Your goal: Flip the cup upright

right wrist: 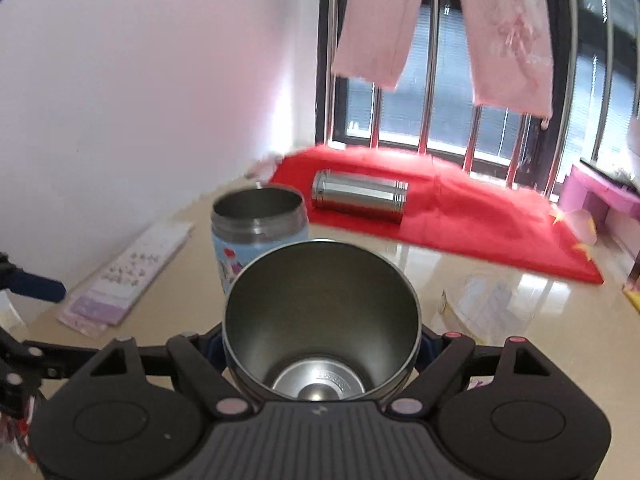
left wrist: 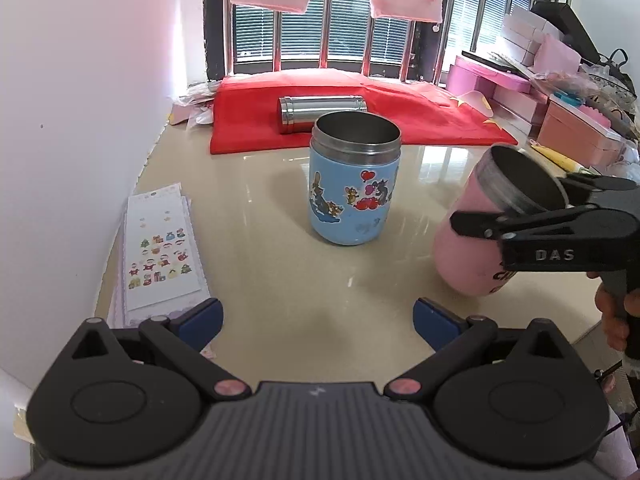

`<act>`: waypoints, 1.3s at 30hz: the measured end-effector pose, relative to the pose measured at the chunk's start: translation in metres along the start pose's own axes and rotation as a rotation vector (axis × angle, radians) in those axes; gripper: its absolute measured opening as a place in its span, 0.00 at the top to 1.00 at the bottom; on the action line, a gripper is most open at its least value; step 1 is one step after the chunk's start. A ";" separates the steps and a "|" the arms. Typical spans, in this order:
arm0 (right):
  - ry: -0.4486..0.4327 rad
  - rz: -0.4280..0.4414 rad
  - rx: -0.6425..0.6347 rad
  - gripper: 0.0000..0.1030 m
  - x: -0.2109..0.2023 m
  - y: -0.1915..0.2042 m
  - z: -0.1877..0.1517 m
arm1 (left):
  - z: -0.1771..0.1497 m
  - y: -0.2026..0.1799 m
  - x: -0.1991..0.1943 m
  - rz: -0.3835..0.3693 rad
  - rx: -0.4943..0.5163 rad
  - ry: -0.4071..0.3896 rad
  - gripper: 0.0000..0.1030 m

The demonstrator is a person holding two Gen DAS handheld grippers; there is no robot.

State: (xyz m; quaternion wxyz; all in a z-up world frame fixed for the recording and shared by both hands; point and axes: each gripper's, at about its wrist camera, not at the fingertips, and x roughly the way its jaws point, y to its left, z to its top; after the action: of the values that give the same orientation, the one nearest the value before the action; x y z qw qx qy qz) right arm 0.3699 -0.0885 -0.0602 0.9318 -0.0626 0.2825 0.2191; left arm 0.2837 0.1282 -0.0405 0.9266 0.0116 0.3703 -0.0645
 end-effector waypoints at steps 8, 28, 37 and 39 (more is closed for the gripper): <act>0.014 0.013 -0.004 0.19 0.013 0.004 -0.014 | 0.002 -0.013 -0.007 0.004 0.006 -0.015 0.00; -0.371 -0.015 0.059 0.00 -0.161 -0.005 -0.064 | -0.045 -0.068 -0.118 0.038 -0.017 -0.327 0.00; -0.484 -0.061 0.085 0.00 -0.266 0.007 -0.127 | -0.112 -0.120 -0.195 0.071 -0.049 -0.545 0.00; -0.499 -0.071 0.092 0.00 -0.289 0.009 -0.139 | -0.126 -0.130 -0.209 0.081 -0.050 -0.581 0.00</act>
State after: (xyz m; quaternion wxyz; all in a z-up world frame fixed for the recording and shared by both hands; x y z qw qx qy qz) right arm 0.0814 -0.2215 -0.0163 0.9817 0.0257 0.0511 0.1817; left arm 0.0306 0.0313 0.0156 0.9956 -0.0156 0.0903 -0.0190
